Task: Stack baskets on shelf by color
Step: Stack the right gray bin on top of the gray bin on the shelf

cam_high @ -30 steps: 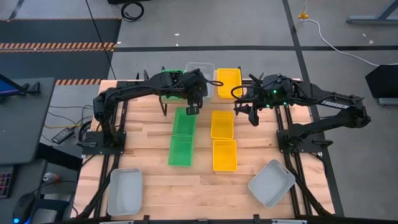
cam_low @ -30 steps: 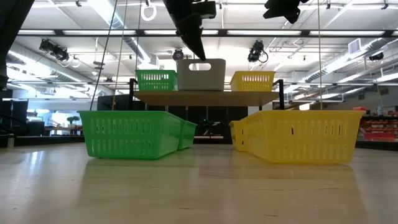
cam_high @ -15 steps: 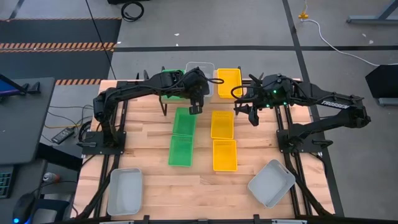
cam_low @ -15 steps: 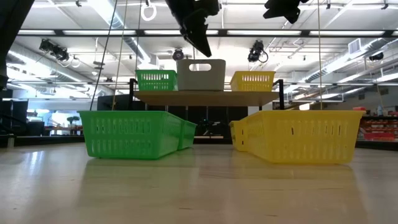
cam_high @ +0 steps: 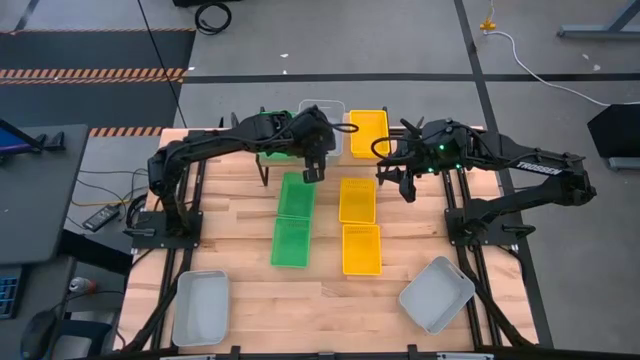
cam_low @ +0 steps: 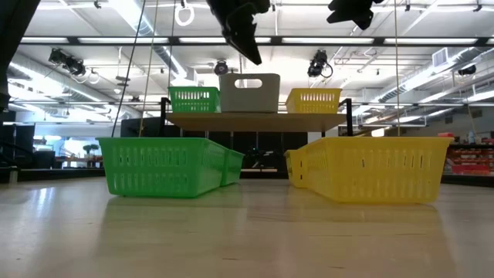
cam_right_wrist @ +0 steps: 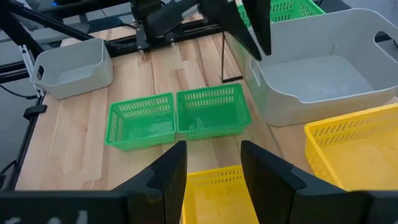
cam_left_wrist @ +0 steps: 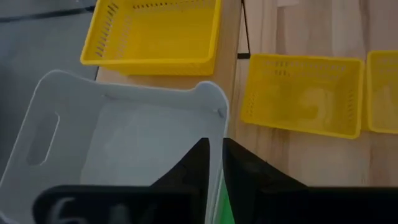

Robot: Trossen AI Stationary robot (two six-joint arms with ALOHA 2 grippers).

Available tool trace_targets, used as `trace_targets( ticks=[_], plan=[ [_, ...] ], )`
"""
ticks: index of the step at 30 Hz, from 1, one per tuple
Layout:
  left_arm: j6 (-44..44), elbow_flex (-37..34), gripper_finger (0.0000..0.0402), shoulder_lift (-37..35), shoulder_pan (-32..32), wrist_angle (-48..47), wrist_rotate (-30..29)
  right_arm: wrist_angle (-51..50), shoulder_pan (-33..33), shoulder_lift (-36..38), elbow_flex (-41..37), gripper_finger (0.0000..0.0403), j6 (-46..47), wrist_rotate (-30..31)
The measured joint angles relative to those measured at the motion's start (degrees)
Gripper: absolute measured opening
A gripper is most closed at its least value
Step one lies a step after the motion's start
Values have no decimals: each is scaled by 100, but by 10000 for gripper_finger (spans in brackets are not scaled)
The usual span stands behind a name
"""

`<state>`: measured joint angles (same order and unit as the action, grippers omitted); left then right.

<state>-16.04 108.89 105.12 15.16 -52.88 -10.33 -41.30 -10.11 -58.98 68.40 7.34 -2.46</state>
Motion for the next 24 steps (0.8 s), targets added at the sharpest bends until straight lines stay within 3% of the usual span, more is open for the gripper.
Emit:
trace_targets(
  ticks=[3, 11, 17, 24],
  plan=[
    [191, 314, 54, -8, -77, -29, -7, -61, 0, 0, 0, 158, 386, -86],
    [768, 1281, 49, -147, -569, -225, 9, -768, 79, 0, 0, 158, 1562, -998],
    [1236, 1422, 57, -282, -1115, -650, 63, -887, 533, -35, 0, 158, 2021, -1159],
    [1455, 1219, 64, -289, -1695, -1648, 652, -788, 1131, -388, -3, 181, 2157, -1069]
  ],
)
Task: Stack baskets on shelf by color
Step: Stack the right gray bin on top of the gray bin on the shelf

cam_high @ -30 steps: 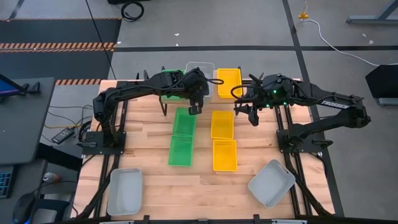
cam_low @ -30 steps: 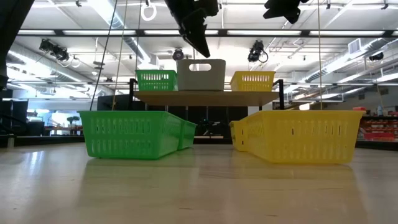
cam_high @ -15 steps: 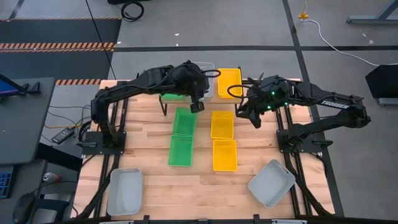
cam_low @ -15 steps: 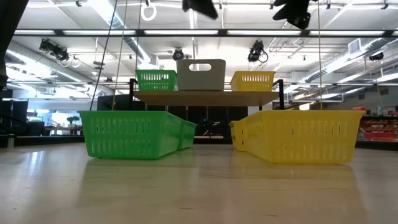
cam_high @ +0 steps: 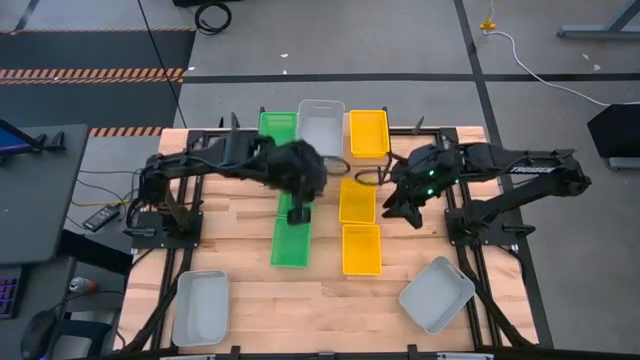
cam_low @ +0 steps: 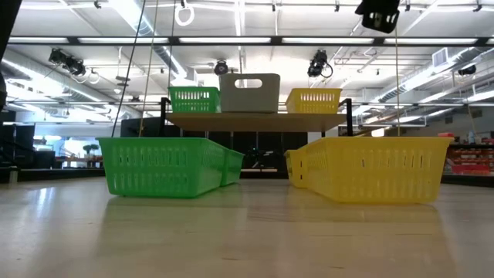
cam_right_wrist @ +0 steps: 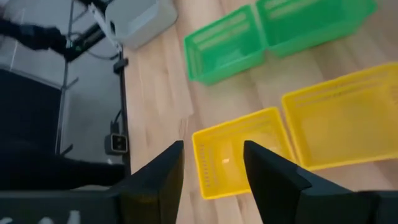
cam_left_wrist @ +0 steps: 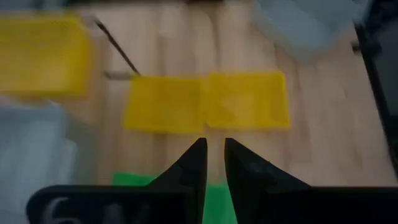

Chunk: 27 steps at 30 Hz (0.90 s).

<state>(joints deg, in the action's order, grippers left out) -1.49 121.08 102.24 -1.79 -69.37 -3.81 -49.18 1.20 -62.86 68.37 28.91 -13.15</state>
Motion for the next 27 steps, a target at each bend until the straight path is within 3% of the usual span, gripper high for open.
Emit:
trace_targets(
  ticks=[6, 12, 18, 27],
  plan=[
    [239, -531, 65, -210, -474, -651, 108, 73, 467, -478, -1, 243, 248, 524],
    [800, -1653, 71, -779, -864, -476, 113, 281, 882, -899, -1, 292, 550, 876],
    [1509, -2907, 69, -1428, -1277, 142, 117, 1069, 1184, -1319, -1, 298, 737, 914],
    [2348, -4090, 93, -1631, -2029, 869, 120, 887, 1494, -2036, -1, 291, 759, 742]
  ],
)
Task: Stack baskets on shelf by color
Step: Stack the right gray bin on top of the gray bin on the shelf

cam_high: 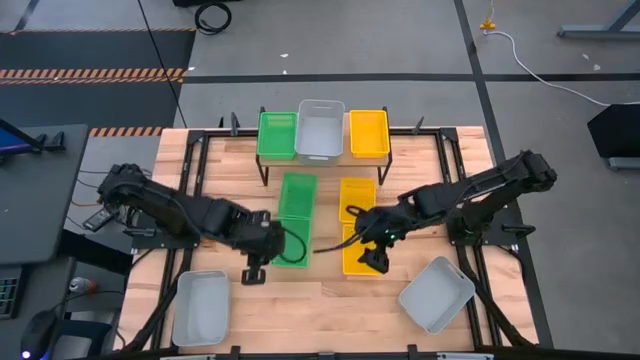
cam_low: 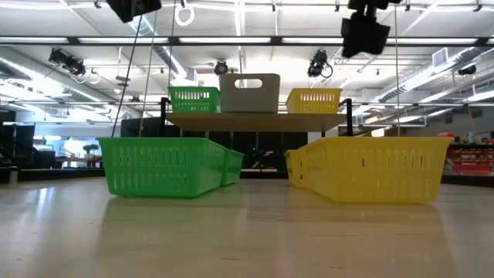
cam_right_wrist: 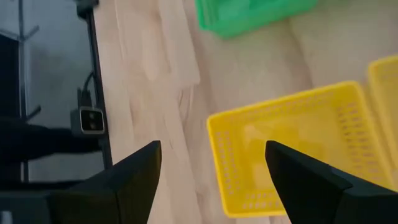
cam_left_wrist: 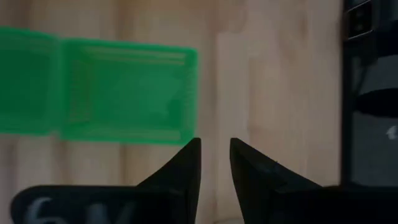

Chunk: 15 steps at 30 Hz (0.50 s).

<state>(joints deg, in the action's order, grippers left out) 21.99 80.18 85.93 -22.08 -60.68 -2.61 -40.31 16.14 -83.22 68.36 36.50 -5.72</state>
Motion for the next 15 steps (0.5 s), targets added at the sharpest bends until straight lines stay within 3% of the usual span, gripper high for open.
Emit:
trace_targets(
  ticks=[9, 15],
  plan=[
    [400, -870, 143, 33, -315, 1052, -12, 13, 500, -516, 0, 293, 490, -25],
    [314, -1174, 168, 33, -330, 1409, -518, 46, 829, -812, 0, 295, 566, 62]
  ],
)
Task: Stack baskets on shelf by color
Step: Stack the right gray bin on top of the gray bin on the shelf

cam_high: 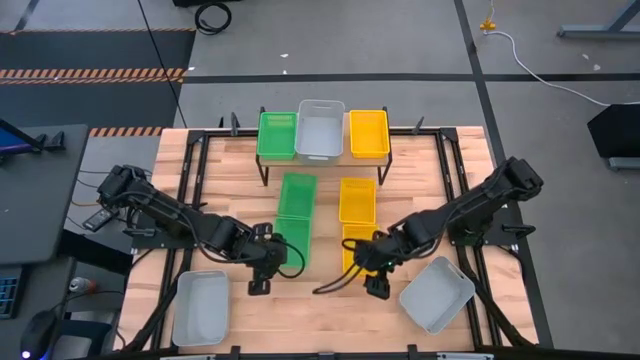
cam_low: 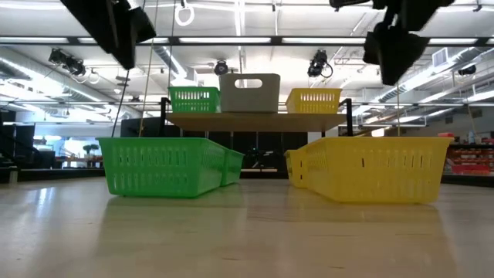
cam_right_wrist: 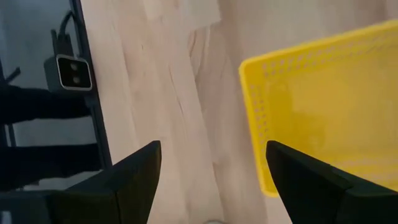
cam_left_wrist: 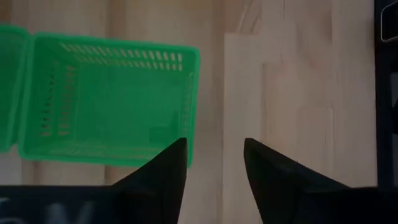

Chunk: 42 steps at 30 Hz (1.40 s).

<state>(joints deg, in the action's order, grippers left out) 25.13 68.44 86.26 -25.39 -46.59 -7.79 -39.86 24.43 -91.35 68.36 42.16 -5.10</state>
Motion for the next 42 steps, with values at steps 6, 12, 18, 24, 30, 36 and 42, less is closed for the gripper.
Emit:
trace_targets(
  ticks=[6, 12, 18, 24, 30, 36, 42],
  plan=[
    [-28, -30, 179, -1, 0, 125, -31, 13, 203, -135, 2, 295, 141, 123],
    [121, -30, 173, 0, -25, 152, -32, -33, 218, -231, 0, 295, 53, 509],
    [512, -32, 174, 0, -83, 205, -31, -92, 218, -248, 2, 295, -237, 1022],
    [913, -30, 173, -2, -253, 143, 119, -102, 213, -248, 2, 295, -266, 862],
    [1331, -30, 172, -13, -711, -150, 337, -391, 251, -248, 2, 295, 757, -704],
    [1507, -30, 173, -13, -994, -93, 44, -450, 518, -248, 2, 295, 2249, -2086],
    [1597, -30, 173, -15, -994, -91, -1, -448, 992, -248, 2, 295, 3267, -2317]
  ],
)
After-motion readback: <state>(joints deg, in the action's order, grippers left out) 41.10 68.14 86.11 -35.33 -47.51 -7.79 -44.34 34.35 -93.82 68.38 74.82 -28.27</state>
